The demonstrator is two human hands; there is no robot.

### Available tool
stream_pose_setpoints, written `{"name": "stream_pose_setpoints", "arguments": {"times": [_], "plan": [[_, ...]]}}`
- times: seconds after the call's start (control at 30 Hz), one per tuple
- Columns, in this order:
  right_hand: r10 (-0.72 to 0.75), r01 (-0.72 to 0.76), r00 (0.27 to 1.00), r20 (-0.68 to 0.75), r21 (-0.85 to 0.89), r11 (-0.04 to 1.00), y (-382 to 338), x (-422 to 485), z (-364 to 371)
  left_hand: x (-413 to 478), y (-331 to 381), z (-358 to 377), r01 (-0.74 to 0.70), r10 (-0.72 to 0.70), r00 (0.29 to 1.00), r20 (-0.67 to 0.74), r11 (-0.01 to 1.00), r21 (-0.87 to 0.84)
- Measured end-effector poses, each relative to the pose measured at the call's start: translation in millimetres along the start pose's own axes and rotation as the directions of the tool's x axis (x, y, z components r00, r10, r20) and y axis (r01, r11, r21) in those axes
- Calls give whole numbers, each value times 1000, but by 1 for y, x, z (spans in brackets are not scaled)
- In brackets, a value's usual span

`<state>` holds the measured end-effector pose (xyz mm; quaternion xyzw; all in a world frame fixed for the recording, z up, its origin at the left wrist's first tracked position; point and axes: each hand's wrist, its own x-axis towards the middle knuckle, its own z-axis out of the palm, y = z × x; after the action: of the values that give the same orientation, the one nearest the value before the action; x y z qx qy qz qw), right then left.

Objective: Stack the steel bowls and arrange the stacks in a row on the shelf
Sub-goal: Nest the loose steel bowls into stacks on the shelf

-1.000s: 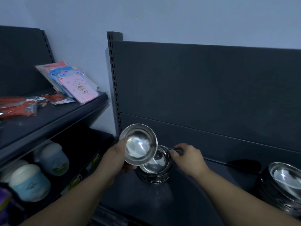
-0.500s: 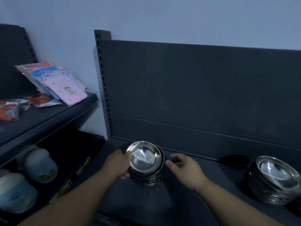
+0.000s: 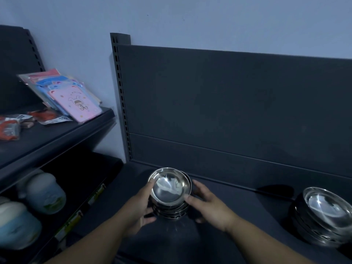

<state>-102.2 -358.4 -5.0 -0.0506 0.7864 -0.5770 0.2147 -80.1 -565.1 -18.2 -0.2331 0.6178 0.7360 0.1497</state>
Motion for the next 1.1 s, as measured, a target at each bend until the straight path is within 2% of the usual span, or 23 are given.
{"name": "stream_pose_setpoints", "arguments": {"times": [0.2, 0.3, 0.53, 0.63, 0.83, 0.93, 1.1], "plan": [[83, -79, 997, -5, 231, 970, 6, 12, 8, 5, -11, 5, -50, 50, 999, -9, 999, -18], [97, -96, 995, 8, 296, 950, 8, 17, 6, 4, -10, 9, -78, 78, 997, -9, 997, -20], [126, -122, 992, 17, 404, 907, 16, 21, 9, 4, -8, 21, -107, 97, 990, -105, 990, -91], [102, -88, 995, -17, 380, 921, 16, 18, 11, 6, -7, 21, -106, 99, 990, -97, 992, -71], [141, -80, 972, -190, 296, 952, 9, 10, 23, 8, -7, 12, -58, 54, 998, -39, 992, -108], [110, -42, 958, -265, 249, 967, 8, 6, 32, 9, -6, 7, -66, 66, 998, -15, 997, -29], [88, -17, 920, -383, 185, 983, 14, 2, 39, 9, 1, 0, -88, 95, 993, -66, 990, 113]]}}
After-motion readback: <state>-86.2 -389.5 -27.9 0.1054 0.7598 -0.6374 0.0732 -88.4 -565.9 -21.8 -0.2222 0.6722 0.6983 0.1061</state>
